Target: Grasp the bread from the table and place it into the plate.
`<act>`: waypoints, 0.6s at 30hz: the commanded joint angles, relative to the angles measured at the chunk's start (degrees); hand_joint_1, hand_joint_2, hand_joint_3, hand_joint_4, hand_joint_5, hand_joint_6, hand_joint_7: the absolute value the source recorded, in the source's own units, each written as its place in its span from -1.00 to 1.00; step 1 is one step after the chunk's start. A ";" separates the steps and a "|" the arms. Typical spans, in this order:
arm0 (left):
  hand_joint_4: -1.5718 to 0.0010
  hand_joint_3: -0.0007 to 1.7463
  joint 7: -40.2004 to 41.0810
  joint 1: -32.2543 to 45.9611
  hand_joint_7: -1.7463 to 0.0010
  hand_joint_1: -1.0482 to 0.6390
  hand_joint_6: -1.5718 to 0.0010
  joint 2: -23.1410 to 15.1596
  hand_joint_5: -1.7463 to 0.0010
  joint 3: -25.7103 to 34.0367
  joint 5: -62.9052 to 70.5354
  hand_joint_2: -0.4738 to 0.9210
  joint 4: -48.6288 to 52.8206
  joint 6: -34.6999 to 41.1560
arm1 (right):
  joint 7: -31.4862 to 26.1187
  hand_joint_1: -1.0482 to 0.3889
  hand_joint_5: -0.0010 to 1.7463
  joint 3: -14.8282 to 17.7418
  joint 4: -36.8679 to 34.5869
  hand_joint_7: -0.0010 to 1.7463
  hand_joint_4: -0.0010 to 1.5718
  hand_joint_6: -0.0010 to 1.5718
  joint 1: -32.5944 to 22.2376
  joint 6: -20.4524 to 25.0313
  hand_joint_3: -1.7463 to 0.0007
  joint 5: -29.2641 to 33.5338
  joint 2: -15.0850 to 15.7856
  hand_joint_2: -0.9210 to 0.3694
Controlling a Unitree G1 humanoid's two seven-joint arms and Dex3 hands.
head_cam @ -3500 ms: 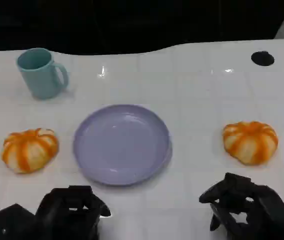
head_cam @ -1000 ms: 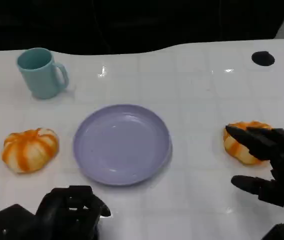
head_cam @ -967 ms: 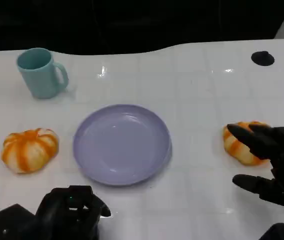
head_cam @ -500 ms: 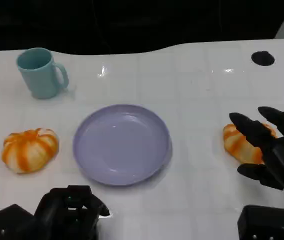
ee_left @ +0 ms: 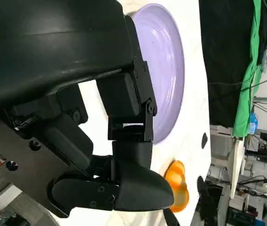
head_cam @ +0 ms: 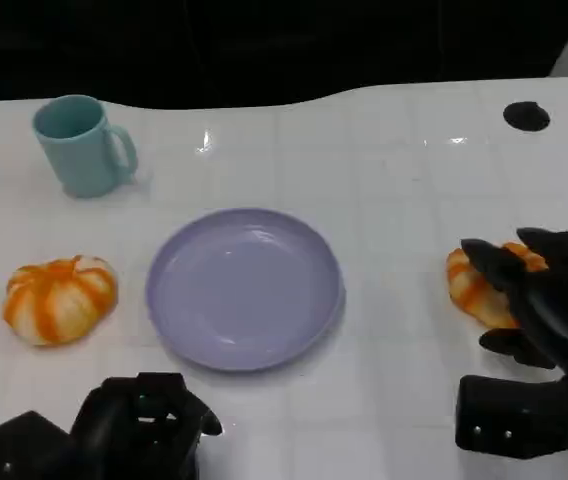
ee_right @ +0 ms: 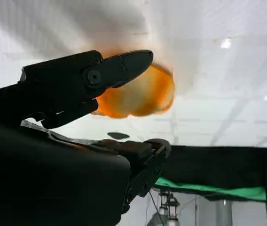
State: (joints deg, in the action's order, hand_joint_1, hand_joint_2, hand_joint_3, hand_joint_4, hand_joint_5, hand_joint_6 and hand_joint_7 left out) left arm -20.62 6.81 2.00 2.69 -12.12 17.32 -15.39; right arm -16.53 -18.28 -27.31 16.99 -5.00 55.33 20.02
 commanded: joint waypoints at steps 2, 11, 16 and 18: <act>-1.00 -0.22 0.61 0.64 0.12 -1.00 -0.81 -0.60 -0.41 0.17 0.11 0.48 -0.77 0.03 | -1.73 -0.36 -0.60 -2.61 -8.63 -1.00 -0.99 -0.68 4.70 2.65 0.99 -0.84 -0.44 -0.96; -1.00 -0.23 0.56 1.01 0.11 -1.00 -0.80 -0.71 -0.42 0.06 0.27 0.48 -1.14 -0.25 | -10.09 -0.08 -0.60 -4.61 -23.37 -0.91 -0.16 -0.17 10.87 -2.57 1.00 -5.39 -1.71 -0.99; -1.00 -0.25 0.48 1.23 0.11 -1.00 -0.80 -0.52 -0.41 0.01 -0.25 0.48 -1.77 0.57 | -14.38 0.16 0.86 -5.63 -26.14 -0.85 0.09 0.60 11.99 -7.14 0.99 -7.80 -1.48 -0.99; -1.00 -0.25 0.61 1.28 0.11 -1.00 -0.80 -0.44 -0.41 0.00 -0.22 0.48 -1.88 0.71 | -16.40 0.20 0.97 -6.34 -27.01 -0.20 0.10 0.34 12.29 -8.27 0.96 -7.69 -1.41 -0.99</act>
State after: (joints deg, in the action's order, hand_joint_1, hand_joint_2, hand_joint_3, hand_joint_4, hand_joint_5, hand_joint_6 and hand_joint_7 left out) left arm -20.51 7.56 2.00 2.58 -12.16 16.22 -15.17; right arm -31.28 -23.66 -52.63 29.31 -11.84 48.13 18.00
